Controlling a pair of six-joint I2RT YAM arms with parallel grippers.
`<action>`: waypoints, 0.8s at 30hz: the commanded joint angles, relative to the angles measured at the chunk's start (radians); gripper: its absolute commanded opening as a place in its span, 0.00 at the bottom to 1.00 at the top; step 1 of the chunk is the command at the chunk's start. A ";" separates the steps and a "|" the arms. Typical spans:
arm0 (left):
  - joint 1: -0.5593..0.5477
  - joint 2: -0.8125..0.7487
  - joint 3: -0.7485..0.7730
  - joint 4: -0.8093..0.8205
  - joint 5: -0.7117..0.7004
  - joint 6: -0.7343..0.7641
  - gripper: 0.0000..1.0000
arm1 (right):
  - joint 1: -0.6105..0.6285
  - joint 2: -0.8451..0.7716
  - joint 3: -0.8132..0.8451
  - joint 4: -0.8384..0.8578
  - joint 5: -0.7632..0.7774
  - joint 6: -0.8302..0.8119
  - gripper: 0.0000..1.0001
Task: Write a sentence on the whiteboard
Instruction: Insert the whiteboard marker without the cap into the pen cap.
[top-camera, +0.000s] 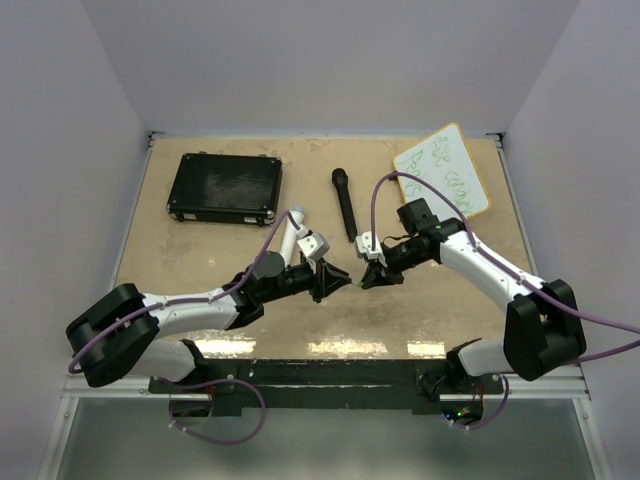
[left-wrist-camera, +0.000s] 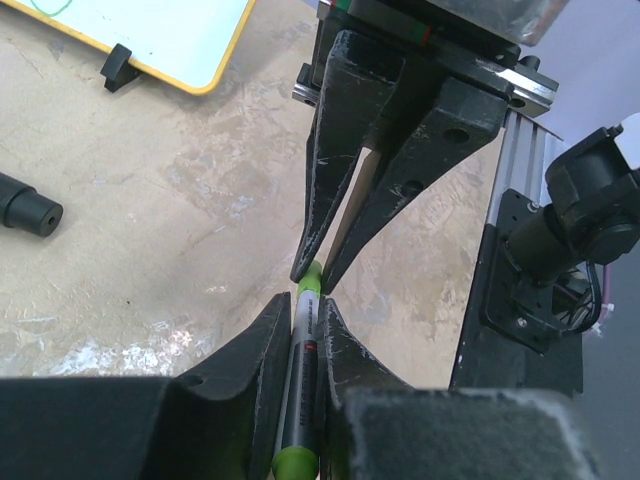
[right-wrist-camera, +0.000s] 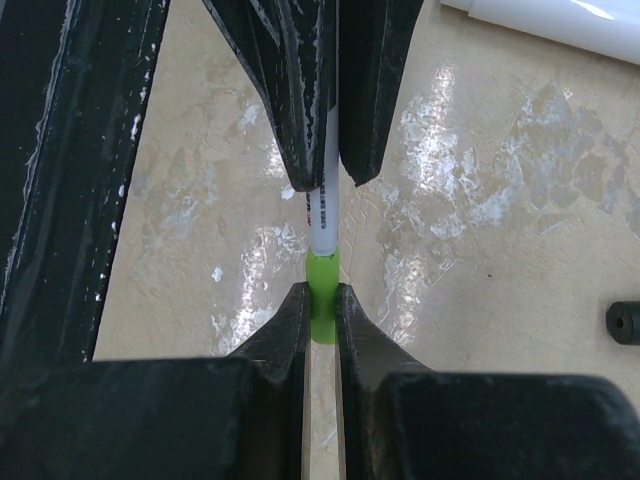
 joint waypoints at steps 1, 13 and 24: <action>-0.018 0.048 0.058 0.062 -0.014 0.046 0.00 | 0.014 -0.003 0.008 0.053 -0.017 0.055 0.00; -0.050 0.192 0.009 0.361 -0.021 0.055 0.00 | 0.012 -0.006 0.027 0.134 -0.058 0.204 0.00; -0.093 0.336 0.033 0.457 -0.043 0.078 0.00 | 0.012 -0.012 0.030 0.151 -0.084 0.224 0.00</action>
